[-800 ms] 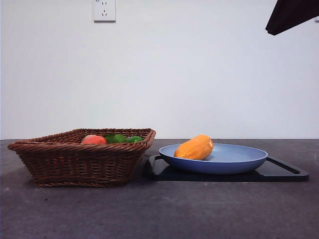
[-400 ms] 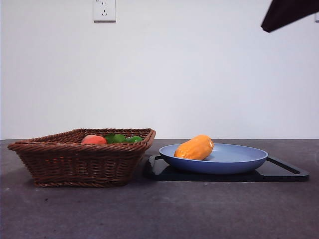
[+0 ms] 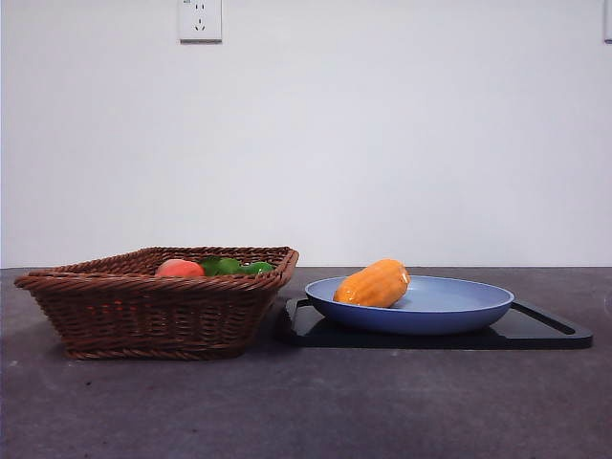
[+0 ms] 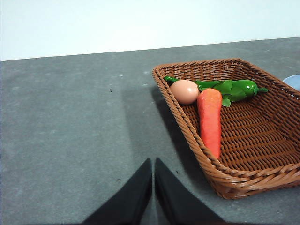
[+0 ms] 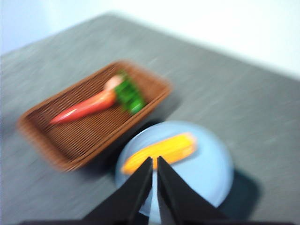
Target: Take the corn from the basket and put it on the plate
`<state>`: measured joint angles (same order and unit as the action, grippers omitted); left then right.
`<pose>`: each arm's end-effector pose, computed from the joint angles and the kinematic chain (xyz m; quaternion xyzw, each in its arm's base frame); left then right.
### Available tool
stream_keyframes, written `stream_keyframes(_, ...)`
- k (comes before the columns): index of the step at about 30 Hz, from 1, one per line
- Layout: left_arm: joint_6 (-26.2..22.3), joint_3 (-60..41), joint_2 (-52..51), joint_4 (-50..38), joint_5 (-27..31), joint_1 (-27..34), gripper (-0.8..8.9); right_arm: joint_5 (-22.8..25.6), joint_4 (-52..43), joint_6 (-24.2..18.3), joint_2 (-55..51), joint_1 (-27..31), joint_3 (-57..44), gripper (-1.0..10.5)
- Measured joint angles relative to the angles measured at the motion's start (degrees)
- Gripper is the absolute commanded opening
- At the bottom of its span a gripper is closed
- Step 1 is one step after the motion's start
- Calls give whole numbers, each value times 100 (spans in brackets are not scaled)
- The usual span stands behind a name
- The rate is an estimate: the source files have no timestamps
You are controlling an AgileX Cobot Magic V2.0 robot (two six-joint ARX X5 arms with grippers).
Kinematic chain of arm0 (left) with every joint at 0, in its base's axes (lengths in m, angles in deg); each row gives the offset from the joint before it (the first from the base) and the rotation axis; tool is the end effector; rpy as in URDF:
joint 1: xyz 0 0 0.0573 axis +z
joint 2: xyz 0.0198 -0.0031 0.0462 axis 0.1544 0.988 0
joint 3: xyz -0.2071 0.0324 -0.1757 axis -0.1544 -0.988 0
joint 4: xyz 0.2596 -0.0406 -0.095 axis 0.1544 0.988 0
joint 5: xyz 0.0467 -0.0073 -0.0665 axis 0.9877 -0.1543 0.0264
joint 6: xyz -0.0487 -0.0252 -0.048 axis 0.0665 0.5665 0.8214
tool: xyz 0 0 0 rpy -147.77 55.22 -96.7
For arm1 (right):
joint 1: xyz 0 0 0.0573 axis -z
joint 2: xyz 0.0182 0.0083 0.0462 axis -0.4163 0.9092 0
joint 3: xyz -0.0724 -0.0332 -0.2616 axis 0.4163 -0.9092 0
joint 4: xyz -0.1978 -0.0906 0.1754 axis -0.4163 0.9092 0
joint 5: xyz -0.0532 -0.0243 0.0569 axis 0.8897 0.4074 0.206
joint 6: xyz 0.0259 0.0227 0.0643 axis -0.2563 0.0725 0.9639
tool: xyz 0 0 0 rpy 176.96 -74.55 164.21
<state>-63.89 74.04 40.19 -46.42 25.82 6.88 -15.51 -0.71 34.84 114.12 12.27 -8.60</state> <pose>0.1400 -0.0137 0.1543 0.0257 0.0686 -0.0971 0.9926 0.1812 0.0647 0.3303 -0.0415 0.1522 0.3295 0.9309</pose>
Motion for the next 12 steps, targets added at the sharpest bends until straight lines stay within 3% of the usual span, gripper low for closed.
stream_keyframes(4, 0, 0, 0, -2, -2, 0, 8, 39, -946, 96, -793, 549, -885, 1)
stream_keyframes(12, 0, 0, 0, -4, -2, 0, 8, 1043, -1853, 254, -2124, 1104, -2614, 1)
